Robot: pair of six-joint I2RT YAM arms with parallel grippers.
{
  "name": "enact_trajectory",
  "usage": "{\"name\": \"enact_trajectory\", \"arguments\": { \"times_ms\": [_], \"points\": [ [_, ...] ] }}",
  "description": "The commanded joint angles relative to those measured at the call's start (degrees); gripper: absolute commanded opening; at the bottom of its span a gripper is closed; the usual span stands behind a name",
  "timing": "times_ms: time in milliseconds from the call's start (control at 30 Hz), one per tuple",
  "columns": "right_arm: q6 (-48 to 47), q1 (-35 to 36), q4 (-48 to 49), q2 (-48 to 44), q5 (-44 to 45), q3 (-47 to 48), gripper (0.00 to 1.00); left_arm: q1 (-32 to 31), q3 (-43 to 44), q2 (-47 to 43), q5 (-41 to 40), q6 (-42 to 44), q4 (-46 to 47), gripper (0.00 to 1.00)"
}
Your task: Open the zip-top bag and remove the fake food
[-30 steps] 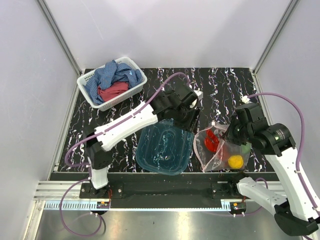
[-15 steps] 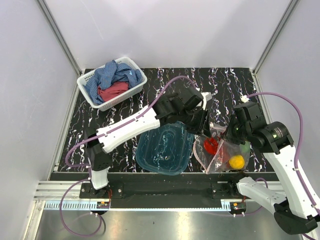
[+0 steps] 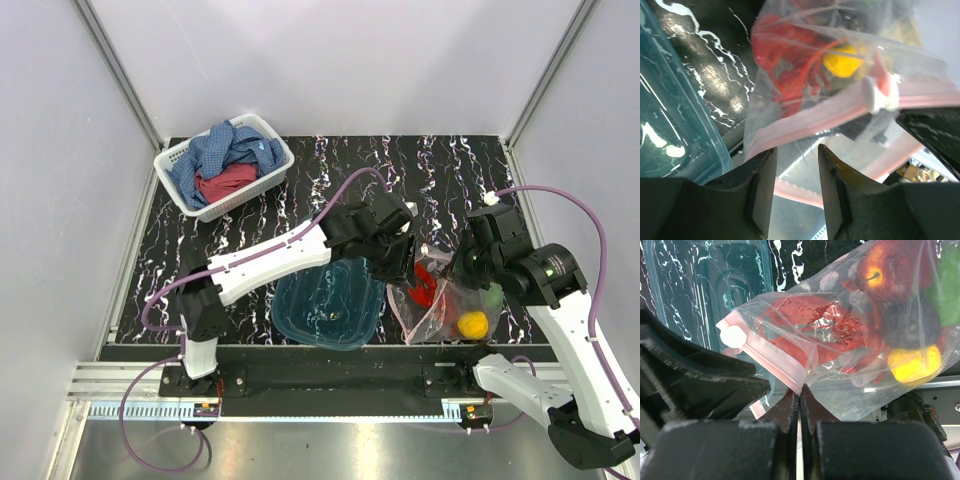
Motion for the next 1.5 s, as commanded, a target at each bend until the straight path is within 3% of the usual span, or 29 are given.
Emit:
{"name": "enact_trajectory", "arguments": {
  "times_ms": [0,333,467,633,867,1200,1467],
  "points": [
    [1.07,-0.03,1.06,-0.87,0.42,0.10,0.00,-0.41,1.72,1.28,-4.98,-0.31,0.98,0.38],
    [4.06,-0.03,0.97,-1.23,-0.28,0.19,0.00,-0.85,1.83,3.83,-9.03,-1.27,3.00,0.38],
    [5.73,-0.03,1.58,-1.75,-1.95,-0.95,0.00,-1.11,1.30,3.31,-9.74,-1.71,5.98,0.26],
    [6.87,-0.03,1.76,-2.81,-2.48,-2.01,0.00,-1.38,-0.99,1.81,-8.86,-3.64,9.41,0.24],
    [9.77,-0.03,2.20,-2.90,-2.92,-1.48,0.00,-1.55,-4.77,1.63,-9.65,-6.11,10.83,0.30],
    [15.75,-0.03,4.13,-4.92,-6.17,-4.73,0.00,-1.64,-3.63,4.36,-7.72,-5.85,16.09,0.38],
    [17.33,-0.03,2.90,-5.97,-4.41,-3.94,0.00,-1.64,-4.59,4.71,-6.75,-5.32,19.35,0.20]
  ]
}}
